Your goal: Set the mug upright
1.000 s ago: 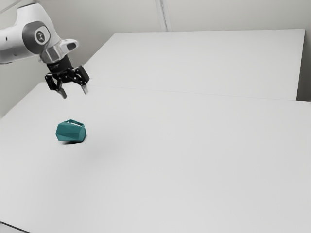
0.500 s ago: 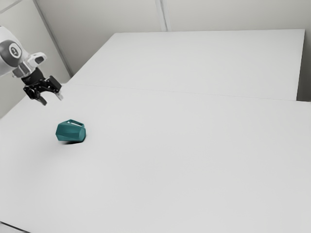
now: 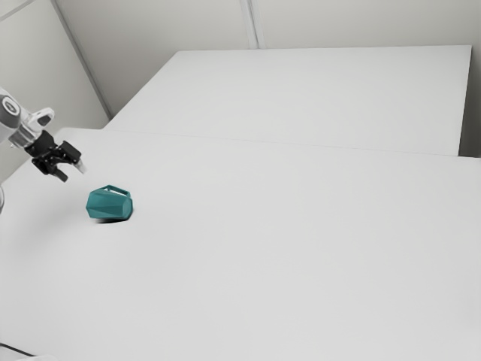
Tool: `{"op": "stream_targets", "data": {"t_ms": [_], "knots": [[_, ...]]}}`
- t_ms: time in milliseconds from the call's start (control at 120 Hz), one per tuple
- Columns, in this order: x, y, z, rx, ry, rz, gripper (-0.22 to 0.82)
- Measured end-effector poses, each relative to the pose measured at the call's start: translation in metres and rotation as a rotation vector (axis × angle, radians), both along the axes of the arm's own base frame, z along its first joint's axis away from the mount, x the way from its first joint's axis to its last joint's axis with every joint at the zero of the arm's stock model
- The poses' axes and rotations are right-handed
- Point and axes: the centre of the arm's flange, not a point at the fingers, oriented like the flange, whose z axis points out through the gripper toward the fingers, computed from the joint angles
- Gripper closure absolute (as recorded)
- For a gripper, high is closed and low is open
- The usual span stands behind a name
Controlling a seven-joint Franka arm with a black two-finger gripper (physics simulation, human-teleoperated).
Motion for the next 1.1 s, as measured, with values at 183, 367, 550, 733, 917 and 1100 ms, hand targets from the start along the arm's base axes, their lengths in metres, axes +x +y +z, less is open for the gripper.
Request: {"op": "stream_targets", "data": {"t_ms": [183, 367, 550, 733, 917, 1100], "knots": [[-0.006, 0.013, -0.024, -0.056, 0.012, -0.04, 0.0], [-0.02, 0.021, -0.044, -0.173, -0.01, -0.056, 0.0], [-0.027, 0.027, -0.06, -0.306, -0.086, -0.042, 0.0], [-0.022, 0.017, -0.065, -0.382, -0.149, -0.058, 0.0], [-0.019, 0.002, -0.078, -0.432, -0.164, -0.086, 0.0], [-0.017, -0.015, -0.091, -0.474, -0.167, -0.114, 0.0]]}}
